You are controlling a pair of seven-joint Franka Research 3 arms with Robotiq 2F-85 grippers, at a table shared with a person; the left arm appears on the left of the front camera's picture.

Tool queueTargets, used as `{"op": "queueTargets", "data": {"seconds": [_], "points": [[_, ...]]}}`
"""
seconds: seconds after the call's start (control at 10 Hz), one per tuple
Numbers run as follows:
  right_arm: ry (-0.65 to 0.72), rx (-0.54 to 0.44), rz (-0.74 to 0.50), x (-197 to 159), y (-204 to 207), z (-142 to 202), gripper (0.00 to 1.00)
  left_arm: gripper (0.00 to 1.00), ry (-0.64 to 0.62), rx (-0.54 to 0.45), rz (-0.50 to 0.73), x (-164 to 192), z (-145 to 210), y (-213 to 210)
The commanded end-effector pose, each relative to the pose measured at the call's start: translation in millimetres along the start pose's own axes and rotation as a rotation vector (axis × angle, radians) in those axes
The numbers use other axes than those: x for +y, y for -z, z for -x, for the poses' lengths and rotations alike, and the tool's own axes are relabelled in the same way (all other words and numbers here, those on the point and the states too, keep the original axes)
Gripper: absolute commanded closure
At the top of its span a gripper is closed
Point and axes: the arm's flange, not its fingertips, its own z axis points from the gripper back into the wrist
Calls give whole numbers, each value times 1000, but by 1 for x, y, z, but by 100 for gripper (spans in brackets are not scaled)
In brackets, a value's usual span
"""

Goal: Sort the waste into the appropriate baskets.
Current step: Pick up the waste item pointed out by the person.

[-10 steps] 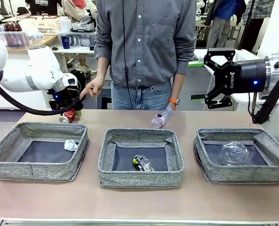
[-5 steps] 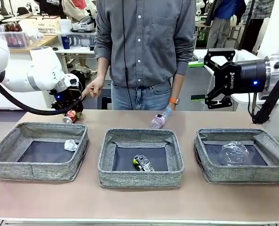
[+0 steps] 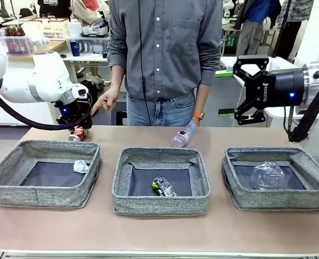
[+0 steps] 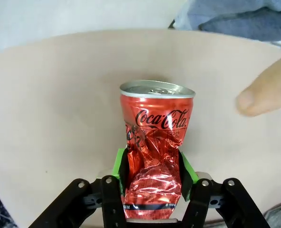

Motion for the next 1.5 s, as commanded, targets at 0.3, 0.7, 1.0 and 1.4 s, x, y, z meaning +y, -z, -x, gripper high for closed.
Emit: {"op": "queueTargets", "data": {"seconds": [0.3,0.7,1.0,1.4], "points": [[17,-3,-23,2,2,1,0,58,-109,-37,-7,5,76,-107],[17,-3,-23,2,2,1,0,58,-49,-155,-146,-67,229,-191],[17,-3,-23,2,2,1,0,58,-69,-95,-46,-49,180,-189],[17,-3,-23,2,2,1,0,54,-97,-90,-90,-77,206,-195]]}}
